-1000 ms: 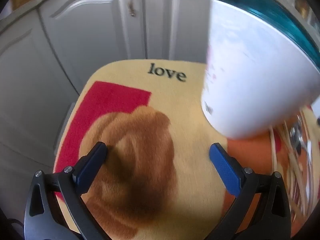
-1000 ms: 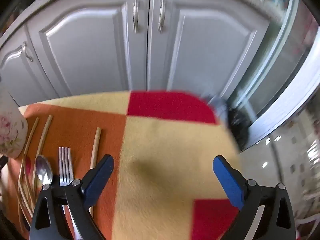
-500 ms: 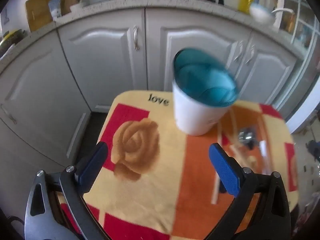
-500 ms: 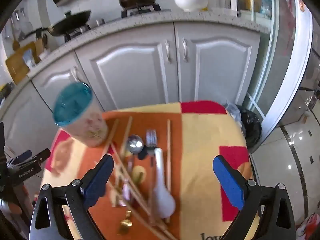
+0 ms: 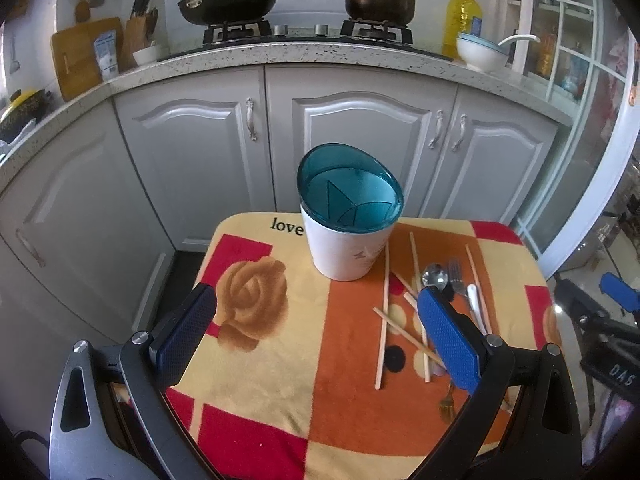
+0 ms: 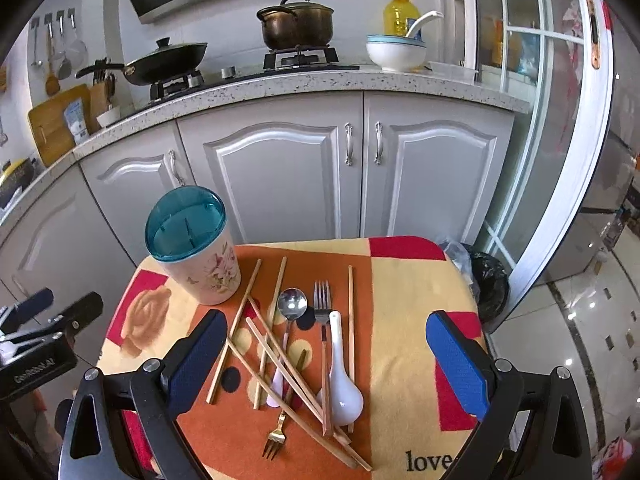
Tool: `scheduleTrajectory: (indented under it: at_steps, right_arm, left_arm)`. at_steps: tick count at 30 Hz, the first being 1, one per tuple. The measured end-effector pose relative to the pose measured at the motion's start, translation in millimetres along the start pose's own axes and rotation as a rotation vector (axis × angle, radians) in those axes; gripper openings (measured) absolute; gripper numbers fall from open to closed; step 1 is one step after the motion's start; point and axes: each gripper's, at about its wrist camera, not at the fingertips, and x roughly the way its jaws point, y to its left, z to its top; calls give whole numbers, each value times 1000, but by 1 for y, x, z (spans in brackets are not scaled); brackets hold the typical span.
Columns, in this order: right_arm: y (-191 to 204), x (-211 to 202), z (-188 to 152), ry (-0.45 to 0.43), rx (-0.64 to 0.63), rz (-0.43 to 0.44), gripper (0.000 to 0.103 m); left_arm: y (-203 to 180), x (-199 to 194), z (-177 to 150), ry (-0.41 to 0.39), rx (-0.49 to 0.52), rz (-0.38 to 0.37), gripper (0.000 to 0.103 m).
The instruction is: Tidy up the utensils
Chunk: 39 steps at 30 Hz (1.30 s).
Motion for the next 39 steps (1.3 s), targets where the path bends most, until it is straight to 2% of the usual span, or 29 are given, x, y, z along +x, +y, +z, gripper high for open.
scheduleTrajectory:
  at_steps: [2,3,6,13,20,39]
  right_arm:
    - [-4,-5,4,24,-27,16,100]
    - [-32,4,22,42,-61,57,100]
    - [-37,-8,17,52,-84,45,100]
    - [-47,-29,28,83,-98,20,100]
    - [-47,-23,23,78,-84,-7,100]
    - [-61,-6,14,120,-63,79,100]
  left_arm:
    - [-3,0,1,-2,7,0,101]
    - [-5,-1,1,-6,13,-1,101]
    - [-9,-1,3,0,18,-14,101]
    - [-12,-2,3,4,9,-39,101]
    - [-18,1,2,3,32,-45,101]
    - [-33,-3,-5,35,28,-18,101]
